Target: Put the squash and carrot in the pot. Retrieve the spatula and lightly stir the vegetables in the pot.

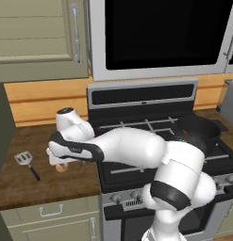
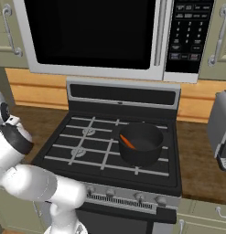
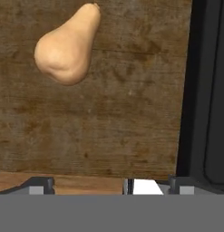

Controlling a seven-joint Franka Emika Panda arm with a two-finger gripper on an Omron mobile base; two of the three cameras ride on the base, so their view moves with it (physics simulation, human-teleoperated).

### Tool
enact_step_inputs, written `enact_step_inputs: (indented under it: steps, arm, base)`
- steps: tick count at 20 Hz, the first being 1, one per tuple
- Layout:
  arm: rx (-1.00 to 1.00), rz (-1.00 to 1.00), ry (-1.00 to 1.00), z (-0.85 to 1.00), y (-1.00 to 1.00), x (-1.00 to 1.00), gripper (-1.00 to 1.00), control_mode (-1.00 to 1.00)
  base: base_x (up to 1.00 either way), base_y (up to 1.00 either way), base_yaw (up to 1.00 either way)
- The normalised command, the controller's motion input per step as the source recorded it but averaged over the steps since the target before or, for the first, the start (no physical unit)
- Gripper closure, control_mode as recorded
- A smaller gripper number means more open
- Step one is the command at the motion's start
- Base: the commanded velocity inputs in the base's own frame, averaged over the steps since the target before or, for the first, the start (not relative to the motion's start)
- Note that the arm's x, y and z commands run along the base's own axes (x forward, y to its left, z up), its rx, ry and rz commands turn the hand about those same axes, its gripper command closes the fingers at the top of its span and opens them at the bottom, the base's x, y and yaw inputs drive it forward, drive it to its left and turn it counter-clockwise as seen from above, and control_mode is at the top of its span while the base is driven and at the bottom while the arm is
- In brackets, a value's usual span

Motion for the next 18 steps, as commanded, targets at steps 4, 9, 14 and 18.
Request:
enact_step_inputs:
  steps: [4,9,14,18]
  arm:
    - [0.00,0.00,-0.07,-0.45,0.31,0.38,-1.00,-1.00]
    - [0.00,0.00,-0.06,-0.32,0.11,0.35,-1.00,-1.00]
    - [-0.02,0.00,-0.05,-0.23,0.08,0.31,-1.00,-1.00]
    - [-0.02,0.00,-0.07,-0.20,0.25,0.27,-1.00,-1.00]
  base:
    - [0.00,0.00,0.00]
    - [0.00,0.00,0.00]
    - [0.00,0.00,0.00]
    - [0.00,0.00,0.00]
